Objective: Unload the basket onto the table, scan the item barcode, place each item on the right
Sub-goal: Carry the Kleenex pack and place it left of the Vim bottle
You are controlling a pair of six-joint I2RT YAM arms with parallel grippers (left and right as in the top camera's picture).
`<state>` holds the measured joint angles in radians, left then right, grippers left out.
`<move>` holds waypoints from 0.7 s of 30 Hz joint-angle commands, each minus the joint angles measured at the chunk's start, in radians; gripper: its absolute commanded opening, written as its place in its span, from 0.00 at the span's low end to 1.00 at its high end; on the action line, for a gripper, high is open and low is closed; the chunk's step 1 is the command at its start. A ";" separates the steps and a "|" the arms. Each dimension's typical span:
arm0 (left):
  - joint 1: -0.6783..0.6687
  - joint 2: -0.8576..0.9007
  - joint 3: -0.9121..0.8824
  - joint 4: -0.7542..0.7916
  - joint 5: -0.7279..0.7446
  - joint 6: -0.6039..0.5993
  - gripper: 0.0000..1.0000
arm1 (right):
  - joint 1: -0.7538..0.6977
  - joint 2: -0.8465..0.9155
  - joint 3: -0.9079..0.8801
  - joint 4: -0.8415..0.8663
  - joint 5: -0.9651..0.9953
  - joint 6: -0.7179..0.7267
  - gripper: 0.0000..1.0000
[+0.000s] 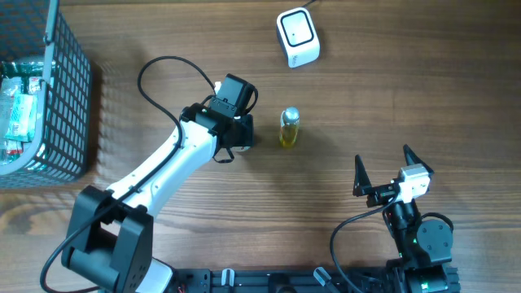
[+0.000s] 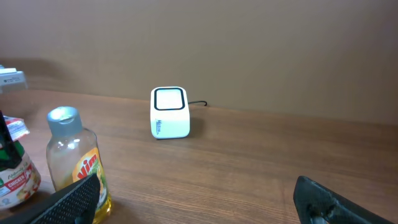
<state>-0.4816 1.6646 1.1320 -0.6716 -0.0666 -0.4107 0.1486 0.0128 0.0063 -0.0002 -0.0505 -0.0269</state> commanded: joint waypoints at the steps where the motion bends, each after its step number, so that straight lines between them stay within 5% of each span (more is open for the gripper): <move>1: -0.001 0.006 -0.002 0.007 -0.013 -0.025 0.42 | -0.004 -0.003 -0.001 0.003 0.009 0.002 1.00; 9: -0.001 0.017 -0.002 0.039 -0.014 -0.025 0.49 | -0.004 -0.003 -0.001 0.003 0.009 0.002 1.00; 14: -0.001 0.030 -0.002 0.050 -0.013 -0.025 0.74 | -0.004 -0.003 -0.001 0.003 0.009 0.002 1.00; 16: -0.001 0.032 -0.002 0.047 -0.013 -0.024 0.96 | -0.004 -0.003 -0.001 0.003 0.009 0.002 1.00; 21: -0.001 0.031 0.000 0.044 -0.014 -0.024 1.00 | -0.004 -0.003 -0.001 0.003 0.009 0.002 1.00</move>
<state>-0.4816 1.6840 1.1320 -0.6277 -0.0666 -0.4316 0.1486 0.0128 0.0063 -0.0006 -0.0505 -0.0269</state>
